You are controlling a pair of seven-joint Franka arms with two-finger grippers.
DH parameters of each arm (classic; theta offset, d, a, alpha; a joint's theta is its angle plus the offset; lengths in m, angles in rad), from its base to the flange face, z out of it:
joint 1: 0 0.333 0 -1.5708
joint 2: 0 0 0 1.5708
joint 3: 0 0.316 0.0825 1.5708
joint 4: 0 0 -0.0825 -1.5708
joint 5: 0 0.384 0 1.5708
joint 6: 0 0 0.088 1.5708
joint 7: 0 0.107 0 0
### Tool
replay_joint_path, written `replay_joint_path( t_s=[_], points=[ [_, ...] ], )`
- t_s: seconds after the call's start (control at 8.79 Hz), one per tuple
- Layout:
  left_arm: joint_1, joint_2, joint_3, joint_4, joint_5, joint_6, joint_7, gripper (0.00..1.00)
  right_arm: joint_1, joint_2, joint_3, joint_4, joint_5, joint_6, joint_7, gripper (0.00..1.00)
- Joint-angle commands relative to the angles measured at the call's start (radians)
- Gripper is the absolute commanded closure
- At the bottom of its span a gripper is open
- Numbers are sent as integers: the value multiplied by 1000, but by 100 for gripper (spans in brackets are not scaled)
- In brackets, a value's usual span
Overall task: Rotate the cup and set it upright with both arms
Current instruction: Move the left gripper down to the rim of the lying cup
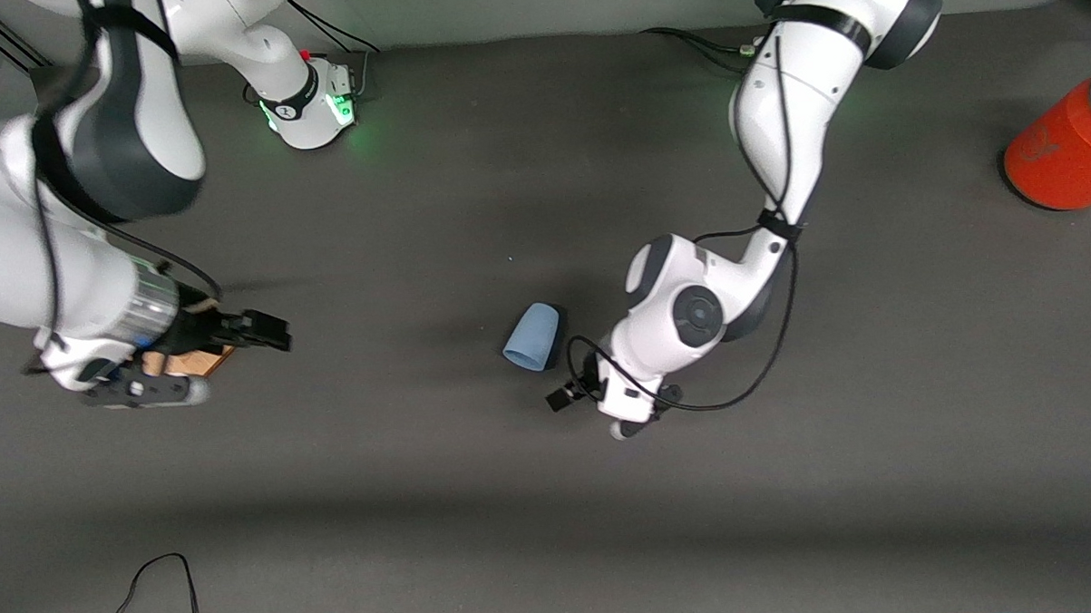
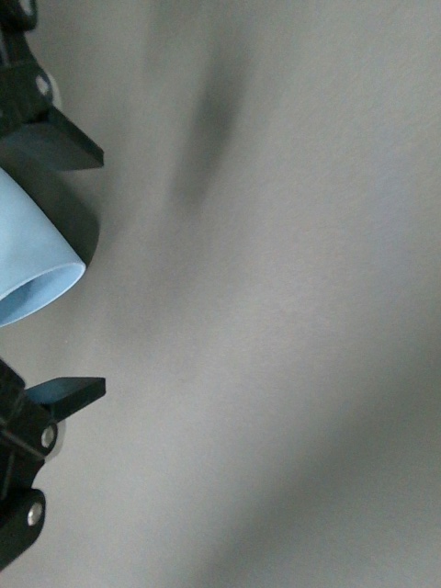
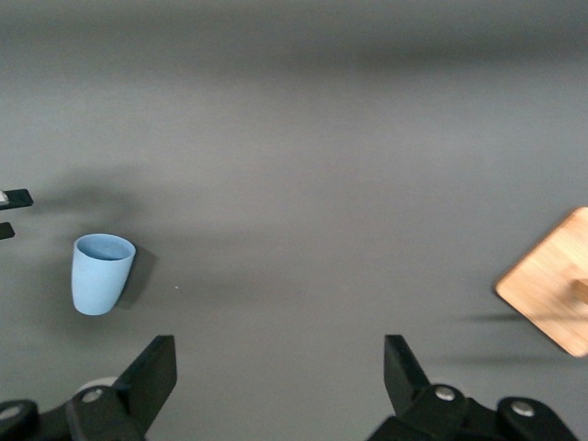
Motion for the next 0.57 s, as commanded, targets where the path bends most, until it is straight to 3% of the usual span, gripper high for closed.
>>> replay_joint_path(
  t_s=[0.0,0.11,0.23,0.45],
  points=[
    [-49,60,20,43,21,100,-27,0,18,-77,-36,-63,-64,-2,-5,0],
    [-88,69,32,42,35,108,-25,0,15,-89,-54,-62,-69,-28,-5,0],
    [-106,68,49,34,127,70,-29,0,15,-97,-91,-61,-66,-51,-6,0],
    [-106,68,51,53,263,-87,-29,1,10,-108,-96,-64,-52,-62,10,0]
  ],
)
